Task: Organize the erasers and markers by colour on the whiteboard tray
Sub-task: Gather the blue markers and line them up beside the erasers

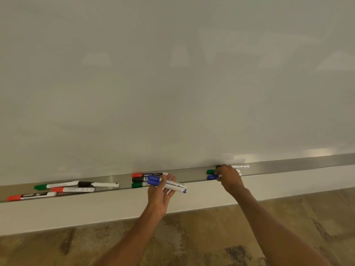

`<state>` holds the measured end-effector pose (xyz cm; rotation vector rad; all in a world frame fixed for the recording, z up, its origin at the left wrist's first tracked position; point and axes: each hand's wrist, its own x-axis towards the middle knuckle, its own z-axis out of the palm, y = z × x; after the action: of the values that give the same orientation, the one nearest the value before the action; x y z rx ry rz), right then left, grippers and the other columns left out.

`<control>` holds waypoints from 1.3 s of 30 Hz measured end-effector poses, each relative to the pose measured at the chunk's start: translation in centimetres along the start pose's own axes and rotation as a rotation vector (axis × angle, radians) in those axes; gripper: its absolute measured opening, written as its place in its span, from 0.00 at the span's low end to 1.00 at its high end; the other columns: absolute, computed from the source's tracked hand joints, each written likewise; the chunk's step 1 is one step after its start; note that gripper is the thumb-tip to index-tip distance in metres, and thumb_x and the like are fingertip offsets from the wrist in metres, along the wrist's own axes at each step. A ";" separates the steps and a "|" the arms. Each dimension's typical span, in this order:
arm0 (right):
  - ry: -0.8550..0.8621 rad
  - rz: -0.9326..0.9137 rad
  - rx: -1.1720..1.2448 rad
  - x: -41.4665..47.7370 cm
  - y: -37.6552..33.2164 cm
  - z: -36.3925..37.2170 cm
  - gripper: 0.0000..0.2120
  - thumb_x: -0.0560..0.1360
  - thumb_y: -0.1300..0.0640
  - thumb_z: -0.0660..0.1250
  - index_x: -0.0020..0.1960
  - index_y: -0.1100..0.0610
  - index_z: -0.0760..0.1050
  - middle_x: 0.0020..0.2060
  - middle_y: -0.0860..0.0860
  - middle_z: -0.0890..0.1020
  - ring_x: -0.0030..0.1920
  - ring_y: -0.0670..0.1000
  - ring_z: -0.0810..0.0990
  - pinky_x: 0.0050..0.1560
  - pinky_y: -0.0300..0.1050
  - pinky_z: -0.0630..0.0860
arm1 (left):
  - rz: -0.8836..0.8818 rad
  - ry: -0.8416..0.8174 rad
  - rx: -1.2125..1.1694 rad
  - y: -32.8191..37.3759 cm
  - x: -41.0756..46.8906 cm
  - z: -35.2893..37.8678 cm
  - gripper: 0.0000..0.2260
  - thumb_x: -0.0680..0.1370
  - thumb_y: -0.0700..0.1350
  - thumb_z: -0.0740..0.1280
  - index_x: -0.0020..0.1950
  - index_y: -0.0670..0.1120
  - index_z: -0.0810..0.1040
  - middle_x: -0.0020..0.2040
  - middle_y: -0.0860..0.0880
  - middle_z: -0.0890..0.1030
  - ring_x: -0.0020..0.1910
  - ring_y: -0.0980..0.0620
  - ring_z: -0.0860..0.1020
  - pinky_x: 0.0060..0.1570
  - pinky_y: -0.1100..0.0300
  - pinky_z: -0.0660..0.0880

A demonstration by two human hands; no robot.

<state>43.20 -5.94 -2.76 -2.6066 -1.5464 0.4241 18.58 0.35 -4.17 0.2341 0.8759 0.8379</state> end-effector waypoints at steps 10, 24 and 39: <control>0.045 -0.056 0.048 -0.6 -1.2 0.4 0.08 0.71 0.64 0.67 0.44 0.52 0.79 0.45 0.53 0.80 0.45 0.55 0.79 0.44 0.47 0.76 | 0.019 0.005 0.073 -0.5 -0.6 0.2 0.18 0.78 0.39 0.64 0.68 0.39 0.68 0.61 0.38 0.78 0.56 0.42 0.79 0.48 0.45 0.79; -0.114 -0.168 0.113 -0.1 -4.7 0.0 0.06 0.73 0.60 0.65 0.46 0.56 0.80 0.45 0.57 0.82 0.45 0.57 0.80 0.47 0.50 0.77 | 0.014 0.025 0.104 -0.3 -0.7 -0.2 0.18 0.77 0.38 0.64 0.66 0.37 0.70 0.61 0.39 0.79 0.57 0.41 0.79 0.43 0.50 0.81; -0.001 -0.426 0.106 -0.9 -15.4 -0.8 0.08 0.77 0.58 0.59 0.51 0.59 0.75 0.47 0.56 0.80 0.45 0.56 0.78 0.48 0.50 0.75 | 0.028 0.071 0.197 -0.7 -0.6 0.5 0.19 0.73 0.38 0.71 0.63 0.41 0.72 0.58 0.40 0.80 0.55 0.40 0.80 0.49 0.48 0.76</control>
<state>29.94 0.79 1.39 -2.1168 -1.9520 0.4503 19.15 -0.48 -3.84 0.3920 1.0250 0.7901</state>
